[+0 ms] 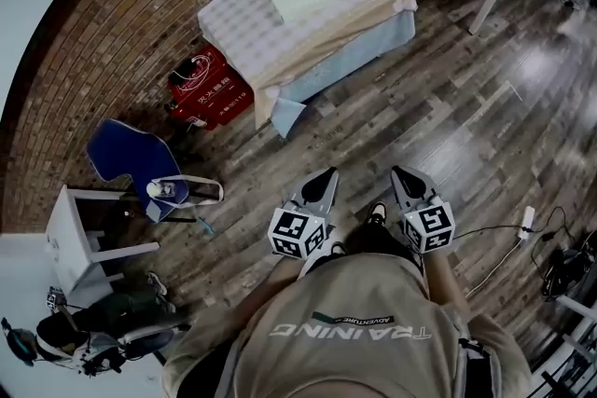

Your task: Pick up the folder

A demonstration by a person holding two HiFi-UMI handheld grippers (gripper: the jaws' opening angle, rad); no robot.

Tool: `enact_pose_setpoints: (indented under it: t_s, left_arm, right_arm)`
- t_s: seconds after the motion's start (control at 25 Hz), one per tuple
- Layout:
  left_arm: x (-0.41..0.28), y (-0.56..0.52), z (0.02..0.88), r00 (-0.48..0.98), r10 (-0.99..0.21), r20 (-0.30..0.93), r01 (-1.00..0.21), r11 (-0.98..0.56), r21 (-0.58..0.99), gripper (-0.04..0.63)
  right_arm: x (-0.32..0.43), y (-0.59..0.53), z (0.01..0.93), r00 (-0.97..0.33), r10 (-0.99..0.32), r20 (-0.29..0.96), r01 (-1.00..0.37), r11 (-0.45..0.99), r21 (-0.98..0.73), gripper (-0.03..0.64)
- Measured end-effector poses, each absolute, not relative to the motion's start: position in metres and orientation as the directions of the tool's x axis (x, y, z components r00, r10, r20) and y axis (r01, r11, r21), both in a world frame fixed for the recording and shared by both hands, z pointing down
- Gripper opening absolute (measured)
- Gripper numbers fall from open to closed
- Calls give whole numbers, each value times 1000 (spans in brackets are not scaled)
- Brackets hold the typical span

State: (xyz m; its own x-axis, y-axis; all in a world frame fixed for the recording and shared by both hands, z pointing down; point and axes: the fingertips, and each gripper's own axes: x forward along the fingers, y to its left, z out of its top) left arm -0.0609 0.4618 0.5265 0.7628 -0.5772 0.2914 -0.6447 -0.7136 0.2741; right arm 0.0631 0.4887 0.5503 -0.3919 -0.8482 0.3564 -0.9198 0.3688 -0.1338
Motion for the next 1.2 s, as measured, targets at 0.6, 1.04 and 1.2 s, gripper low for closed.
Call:
enact_pose_setpoints:
  t_s: [0.6, 1.04, 1.2]
  left_arm:
    - [-7, 335, 531, 700, -607, 377, -711, -639, 294, 8]
    - [-50, 189, 558, 693, -609, 385, -715, -650, 258, 8]
    - [-52, 128, 553, 708, -611, 355, -705, -644, 297, 8]
  right_arm:
    - [110, 331, 557, -510, -771, 380, -859, 476, -187, 11]
    - [83, 204, 525, -437, -827, 353, -898, 422, -121, 11]
    - [80, 159, 504, -415, -841, 348, -905, 420, -63, 10]
